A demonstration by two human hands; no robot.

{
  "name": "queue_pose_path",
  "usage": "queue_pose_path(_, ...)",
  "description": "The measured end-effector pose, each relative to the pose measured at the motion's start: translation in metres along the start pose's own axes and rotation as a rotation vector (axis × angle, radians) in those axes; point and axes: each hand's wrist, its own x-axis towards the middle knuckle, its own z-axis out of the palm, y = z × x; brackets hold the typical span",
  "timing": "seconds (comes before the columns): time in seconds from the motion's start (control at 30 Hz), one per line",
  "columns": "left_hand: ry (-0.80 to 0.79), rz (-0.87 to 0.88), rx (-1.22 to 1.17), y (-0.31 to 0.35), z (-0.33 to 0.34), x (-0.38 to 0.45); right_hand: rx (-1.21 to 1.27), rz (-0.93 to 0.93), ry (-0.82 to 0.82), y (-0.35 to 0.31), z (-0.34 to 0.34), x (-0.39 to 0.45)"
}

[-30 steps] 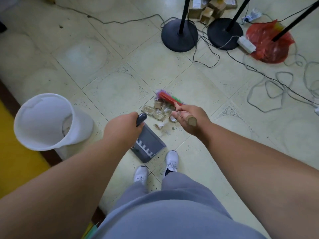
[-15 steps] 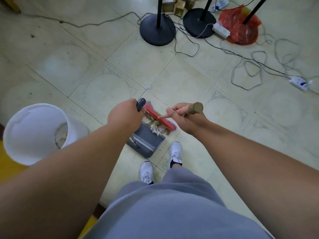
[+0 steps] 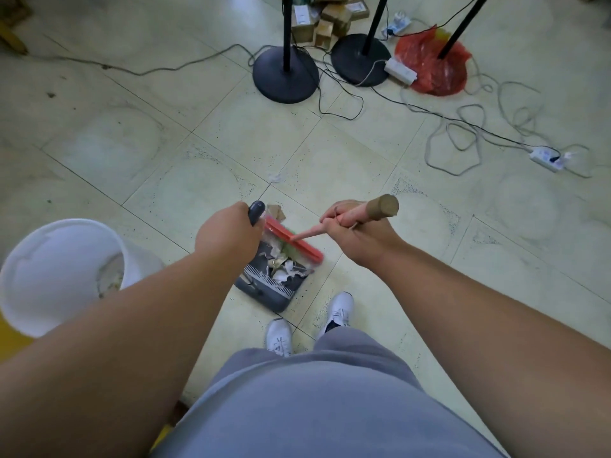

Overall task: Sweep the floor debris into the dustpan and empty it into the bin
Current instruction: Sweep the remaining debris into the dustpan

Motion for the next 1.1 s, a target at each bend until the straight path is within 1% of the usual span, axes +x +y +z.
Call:
queue_pose_path(0.17, 0.056, -0.037, 0.062, -0.009, -0.003, -0.012, 0.063, -0.034, 0.153, -0.009, -0.009, 0.018)
queue_pose_path(0.23, 0.074, -0.06, 0.059, -0.014, -0.002, -0.018, 0.008, -0.079, 0.188, -0.01, -0.007, 0.029)
queue_pose_path(0.27, 0.08, -0.072, 0.058, -0.017, -0.002, -0.02, -0.05, -0.109, 0.179, -0.009, -0.003, 0.034)
queue_pose_path(0.33, 0.084, -0.086, 0.065, -0.023, 0.001, -0.024, -0.145, -0.148, 0.124, -0.006, 0.007, 0.046)
queue_pose_path(0.4, 0.081, -0.093, 0.07, -0.028, 0.005, -0.026, -0.178, -0.115, 0.067, -0.009, 0.019, 0.053)
queue_pose_path(0.5, 0.074, -0.107, 0.063, -0.032, 0.01, -0.027, -0.25, -0.138, -0.022, -0.014, 0.034, 0.057)
queue_pose_path(0.6, 0.072, -0.119, 0.056, -0.034, 0.01, -0.026, -0.415, -0.184, -0.134, -0.015, 0.045, 0.055)
queue_pose_path(0.7, 0.067, -0.12, 0.048, -0.037, 0.007, -0.024, -0.603, -0.22, -0.298, -0.017, 0.059, 0.049)
queue_pose_path(0.73, 0.065, -0.122, 0.04, -0.038, 0.006, -0.023, -0.621, -0.229, -0.328, -0.019, 0.062, 0.044)
queue_pose_path(0.87, 0.058, -0.116, 0.017, -0.04, 0.001, -0.022, -0.56, -0.228, -0.311, -0.029, 0.055, 0.025)
queue_pose_path(1.1, 0.037, -0.112, -0.004, -0.039, -0.005, -0.025, -0.421, -0.255, -0.347, -0.056, 0.019, 0.015)
